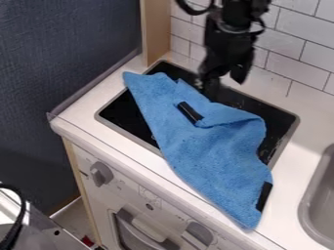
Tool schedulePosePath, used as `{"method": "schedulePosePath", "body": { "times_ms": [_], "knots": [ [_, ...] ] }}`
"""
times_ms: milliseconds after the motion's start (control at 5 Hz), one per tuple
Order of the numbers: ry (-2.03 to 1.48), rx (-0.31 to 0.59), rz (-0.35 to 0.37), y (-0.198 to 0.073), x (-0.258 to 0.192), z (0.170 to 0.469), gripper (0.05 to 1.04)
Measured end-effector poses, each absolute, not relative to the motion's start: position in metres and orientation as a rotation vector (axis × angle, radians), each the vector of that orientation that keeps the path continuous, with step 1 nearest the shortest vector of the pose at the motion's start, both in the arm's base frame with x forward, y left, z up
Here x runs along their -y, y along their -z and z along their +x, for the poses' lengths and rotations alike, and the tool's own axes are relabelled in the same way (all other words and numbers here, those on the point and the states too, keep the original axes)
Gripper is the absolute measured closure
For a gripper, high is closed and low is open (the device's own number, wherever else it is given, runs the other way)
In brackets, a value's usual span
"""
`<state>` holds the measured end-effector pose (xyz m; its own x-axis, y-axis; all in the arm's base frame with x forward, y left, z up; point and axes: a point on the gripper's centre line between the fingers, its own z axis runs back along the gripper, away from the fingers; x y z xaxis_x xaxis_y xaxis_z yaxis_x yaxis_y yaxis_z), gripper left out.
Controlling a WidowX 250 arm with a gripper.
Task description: Moved the cloth on the stove to the right
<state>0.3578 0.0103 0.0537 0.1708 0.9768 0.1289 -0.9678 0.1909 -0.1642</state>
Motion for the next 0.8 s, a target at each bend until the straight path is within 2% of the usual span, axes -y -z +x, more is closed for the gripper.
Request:
{"method": "schedulePosePath", "body": {
  "times_ms": [200, 400, 800],
  "knots": [
    [-1.446, 0.201, -0.059, -0.050, -0.021, 0.355, 0.083],
    [-1.498, 0.158, -0.072, -0.030, -0.030, 0.349, 0.083],
    [-1.520, 0.088, -0.052, -0.003, -0.032, 0.344, 0.083]
  ]
}}
